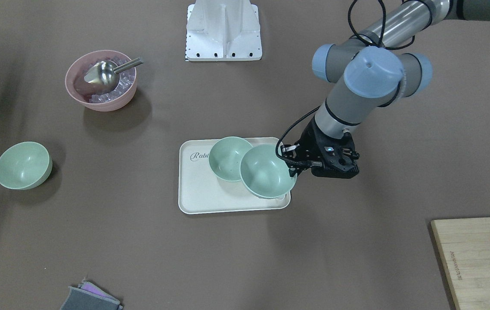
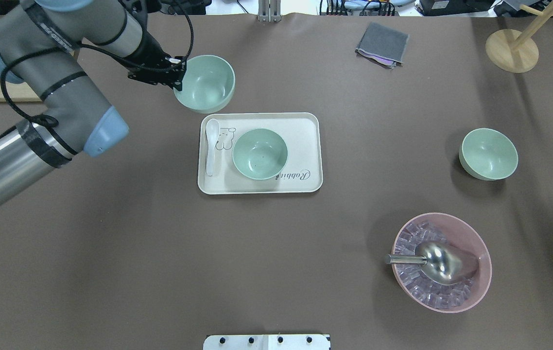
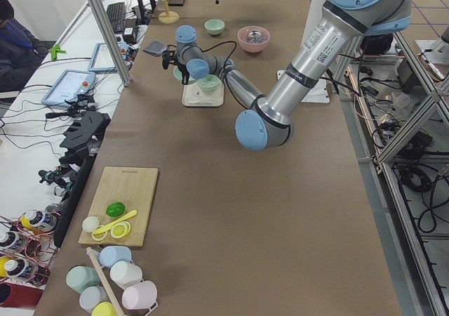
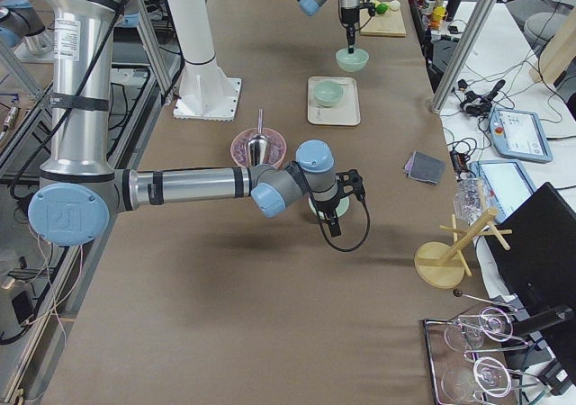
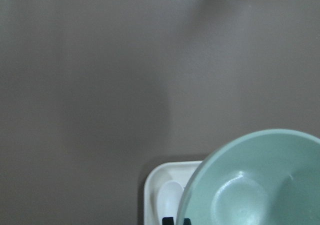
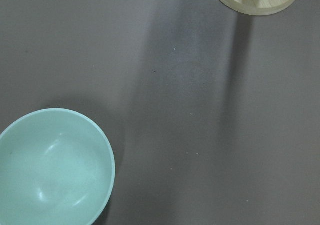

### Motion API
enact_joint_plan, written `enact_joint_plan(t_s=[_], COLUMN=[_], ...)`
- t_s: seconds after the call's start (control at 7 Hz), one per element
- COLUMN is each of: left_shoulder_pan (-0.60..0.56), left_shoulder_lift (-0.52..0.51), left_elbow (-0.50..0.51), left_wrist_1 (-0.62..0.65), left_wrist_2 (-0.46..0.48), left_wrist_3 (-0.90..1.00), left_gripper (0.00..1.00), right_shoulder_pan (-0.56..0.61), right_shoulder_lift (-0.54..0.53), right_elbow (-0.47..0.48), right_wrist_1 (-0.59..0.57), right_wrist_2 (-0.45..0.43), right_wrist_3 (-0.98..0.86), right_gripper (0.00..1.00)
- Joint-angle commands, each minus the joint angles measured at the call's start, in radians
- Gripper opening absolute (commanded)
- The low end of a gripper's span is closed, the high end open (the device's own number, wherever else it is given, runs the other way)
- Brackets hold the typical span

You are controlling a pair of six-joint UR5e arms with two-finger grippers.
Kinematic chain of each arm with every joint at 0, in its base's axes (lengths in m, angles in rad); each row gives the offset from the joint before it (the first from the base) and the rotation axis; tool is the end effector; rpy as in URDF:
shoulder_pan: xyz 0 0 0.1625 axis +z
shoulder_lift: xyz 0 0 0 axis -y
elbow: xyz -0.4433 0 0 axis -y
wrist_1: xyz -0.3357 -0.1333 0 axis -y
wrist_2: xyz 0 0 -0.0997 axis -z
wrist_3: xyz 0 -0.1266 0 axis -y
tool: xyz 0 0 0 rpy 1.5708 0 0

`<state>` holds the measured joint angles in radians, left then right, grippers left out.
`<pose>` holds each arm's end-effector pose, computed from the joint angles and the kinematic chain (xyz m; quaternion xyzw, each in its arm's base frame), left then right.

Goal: Stack green bowls together

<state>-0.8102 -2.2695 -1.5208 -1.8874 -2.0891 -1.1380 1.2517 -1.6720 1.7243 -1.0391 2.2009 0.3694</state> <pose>0.4313 -0.5556 0.2797 0.0767 0.4969 -0.0438 0.8633 -0.0792 -0.4267 0.6163 0.1575 -0.3717 -0.0663 0.9125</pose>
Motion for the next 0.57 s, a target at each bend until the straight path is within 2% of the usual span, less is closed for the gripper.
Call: enact_joint_plan(t_s=[0.0,0.43], left_shoulder_pan=[0.064,0.152], left_shoulder_lift=[-0.060,-0.061], left_elbow=[0.007,0.017], left_wrist_1=[0.080,0.080], left_wrist_2=[0.061,0.158], left_wrist_3=[-0.031,-0.082], left_gripper=[0.00,0.00], right_shoulder_pan=[0.000,0.000], right_shoulder_lift=[-0.002,0.000], right_elbow=[-0.003,-0.003], right_wrist_1=[-0.001,0.001], right_wrist_2=[-0.001,0.000], right_wrist_3=[0.000,0.000], right_gripper=[1.00,1.00])
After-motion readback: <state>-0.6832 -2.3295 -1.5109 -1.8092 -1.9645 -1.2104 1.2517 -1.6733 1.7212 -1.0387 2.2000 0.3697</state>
